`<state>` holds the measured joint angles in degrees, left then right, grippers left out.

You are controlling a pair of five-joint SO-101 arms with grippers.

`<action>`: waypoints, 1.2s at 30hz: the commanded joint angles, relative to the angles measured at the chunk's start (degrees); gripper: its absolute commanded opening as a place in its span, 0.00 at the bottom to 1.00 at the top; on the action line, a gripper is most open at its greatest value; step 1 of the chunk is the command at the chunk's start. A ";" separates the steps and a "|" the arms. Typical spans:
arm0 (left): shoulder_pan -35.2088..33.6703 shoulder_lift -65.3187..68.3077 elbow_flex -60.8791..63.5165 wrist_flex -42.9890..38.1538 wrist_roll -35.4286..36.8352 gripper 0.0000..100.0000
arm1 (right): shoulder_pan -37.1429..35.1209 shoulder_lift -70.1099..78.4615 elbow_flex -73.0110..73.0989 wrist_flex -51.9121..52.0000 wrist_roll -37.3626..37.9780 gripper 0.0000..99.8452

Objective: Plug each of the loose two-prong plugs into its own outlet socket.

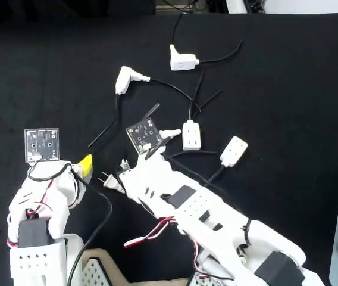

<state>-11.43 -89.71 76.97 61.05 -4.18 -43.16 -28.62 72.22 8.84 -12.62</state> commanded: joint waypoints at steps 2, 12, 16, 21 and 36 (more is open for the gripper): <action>-0.31 -0.26 -2.07 0.18 0.09 0.26 | -0.79 0.13 -0.22 -1.05 -1.67 0.01; -0.31 -0.26 -2.07 0.18 0.09 0.26 | -3.08 0.13 1.98 -1.32 -1.76 0.01; -0.31 -0.26 -2.07 0.18 0.09 0.26 | -3.34 0.13 1.98 -1.32 -1.76 0.01; -0.31 -0.26 -2.07 0.18 0.09 0.26 | -3.08 1.63 1.80 -1.32 -1.23 0.01; -0.31 -0.26 -1.36 0.09 0.09 0.26 | 1.05 9.54 -3.47 2.90 11.25 0.01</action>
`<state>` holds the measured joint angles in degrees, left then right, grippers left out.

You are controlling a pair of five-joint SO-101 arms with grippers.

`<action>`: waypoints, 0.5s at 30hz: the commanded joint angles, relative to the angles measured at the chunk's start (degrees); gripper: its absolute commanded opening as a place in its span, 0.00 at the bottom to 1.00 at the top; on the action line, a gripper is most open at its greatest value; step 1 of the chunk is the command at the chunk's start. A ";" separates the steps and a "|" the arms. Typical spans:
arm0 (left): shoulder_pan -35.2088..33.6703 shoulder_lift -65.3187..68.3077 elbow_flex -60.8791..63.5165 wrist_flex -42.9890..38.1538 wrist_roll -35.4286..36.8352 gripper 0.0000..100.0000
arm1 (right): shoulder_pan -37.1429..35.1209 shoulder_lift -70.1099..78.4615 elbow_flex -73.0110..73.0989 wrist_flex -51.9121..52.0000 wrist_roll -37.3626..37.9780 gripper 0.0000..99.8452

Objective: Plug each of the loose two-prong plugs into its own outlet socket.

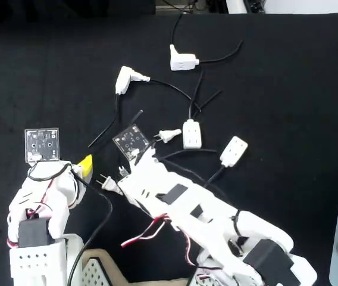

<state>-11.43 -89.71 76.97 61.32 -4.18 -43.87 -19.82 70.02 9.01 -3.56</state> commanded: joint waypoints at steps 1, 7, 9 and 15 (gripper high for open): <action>-0.31 -0.26 -1.27 -0.18 0.09 0.26 | 1.76 0.75 -1.71 3.69 2.90 0.01; -0.31 -0.26 -1.27 -0.18 0.09 0.26 | 1.76 0.84 -4.18 9.58 3.87 0.01; -0.31 -0.26 -1.27 -0.18 0.09 0.26 | 1.76 0.75 -5.41 10.02 3.60 0.03; -0.31 -0.26 -1.19 -0.18 0.00 0.26 | 1.67 0.75 -10.68 15.12 2.20 0.11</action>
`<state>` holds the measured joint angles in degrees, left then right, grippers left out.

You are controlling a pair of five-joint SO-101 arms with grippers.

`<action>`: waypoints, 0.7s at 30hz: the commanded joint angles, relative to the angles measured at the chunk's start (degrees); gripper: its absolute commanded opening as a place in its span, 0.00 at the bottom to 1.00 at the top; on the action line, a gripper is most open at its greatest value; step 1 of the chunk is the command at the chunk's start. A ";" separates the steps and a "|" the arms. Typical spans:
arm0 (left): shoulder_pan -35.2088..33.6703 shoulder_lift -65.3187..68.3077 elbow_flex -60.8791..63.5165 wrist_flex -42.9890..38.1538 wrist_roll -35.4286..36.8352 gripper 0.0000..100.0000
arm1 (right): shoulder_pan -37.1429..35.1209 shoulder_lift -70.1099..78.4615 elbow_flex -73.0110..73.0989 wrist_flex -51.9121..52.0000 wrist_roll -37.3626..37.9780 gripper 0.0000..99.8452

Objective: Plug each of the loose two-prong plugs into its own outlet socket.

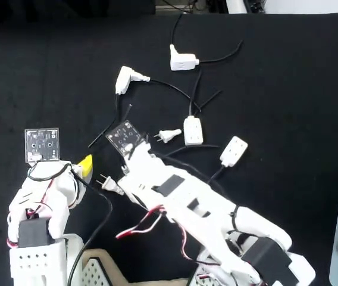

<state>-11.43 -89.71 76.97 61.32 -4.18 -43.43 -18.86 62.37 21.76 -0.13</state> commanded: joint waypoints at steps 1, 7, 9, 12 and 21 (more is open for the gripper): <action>-0.31 -0.26 -1.19 -0.18 0.00 0.26 | 1.14 -0.22 -3.74 2.73 -2.55 0.10; -0.40 -0.26 -0.57 -0.26 0.00 0.26 | 1.05 -0.31 -4.97 2.73 -4.40 0.10; -0.40 -0.26 -0.57 -0.26 0.00 0.26 | 1.05 -1.45 -4.79 2.73 -4.40 0.10; -0.40 -0.26 -0.57 -0.26 0.00 0.26 | 1.05 -5.23 -3.74 2.81 -4.48 0.10; -0.40 -0.26 -0.57 -0.26 0.00 0.26 | 0.97 -11.12 0.48 2.81 -6.15 0.10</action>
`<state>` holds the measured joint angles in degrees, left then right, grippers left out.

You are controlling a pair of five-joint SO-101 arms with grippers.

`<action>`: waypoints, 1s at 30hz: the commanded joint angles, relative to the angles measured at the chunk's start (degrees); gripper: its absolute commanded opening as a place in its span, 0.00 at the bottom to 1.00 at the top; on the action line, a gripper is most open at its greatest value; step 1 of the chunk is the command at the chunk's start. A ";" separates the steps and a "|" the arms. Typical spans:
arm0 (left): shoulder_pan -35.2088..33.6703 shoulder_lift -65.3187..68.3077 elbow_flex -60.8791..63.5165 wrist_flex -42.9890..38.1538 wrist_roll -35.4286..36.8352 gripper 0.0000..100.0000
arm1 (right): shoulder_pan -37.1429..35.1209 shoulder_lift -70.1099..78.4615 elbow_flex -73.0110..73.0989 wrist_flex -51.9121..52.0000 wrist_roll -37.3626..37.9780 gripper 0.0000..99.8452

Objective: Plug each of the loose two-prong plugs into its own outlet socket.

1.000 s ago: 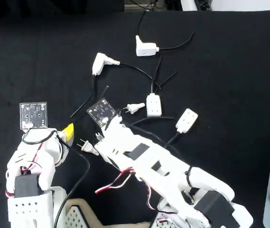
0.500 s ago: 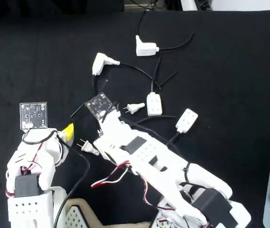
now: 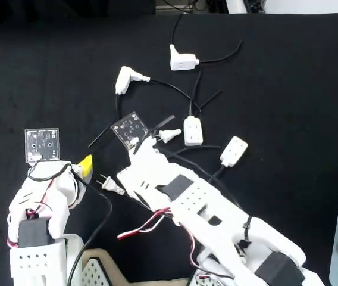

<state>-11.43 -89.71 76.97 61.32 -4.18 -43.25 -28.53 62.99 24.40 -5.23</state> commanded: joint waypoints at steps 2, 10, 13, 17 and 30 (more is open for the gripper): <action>-0.40 -0.26 -0.57 -0.26 0.00 0.26 | 0.79 -0.75 0.31 0.18 -1.05 0.10; -0.40 -0.26 -0.57 -0.26 0.00 0.26 | 0.88 -2.77 -0.13 7.30 -0.97 0.10; -0.40 -0.26 -0.57 -0.26 0.00 0.26 | 0.97 -4.70 -0.04 8.79 -0.97 0.10; -0.40 -0.26 -0.57 -0.26 0.00 0.26 | 1.05 -5.05 0.13 8.62 -0.97 0.10; -1.89 -0.26 -0.31 -0.88 0.00 0.26 | 1.05 -4.97 0.48 4.66 -1.05 0.02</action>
<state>-12.31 -89.71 76.97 61.32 -4.18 -43.16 -31.78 63.78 30.29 -5.76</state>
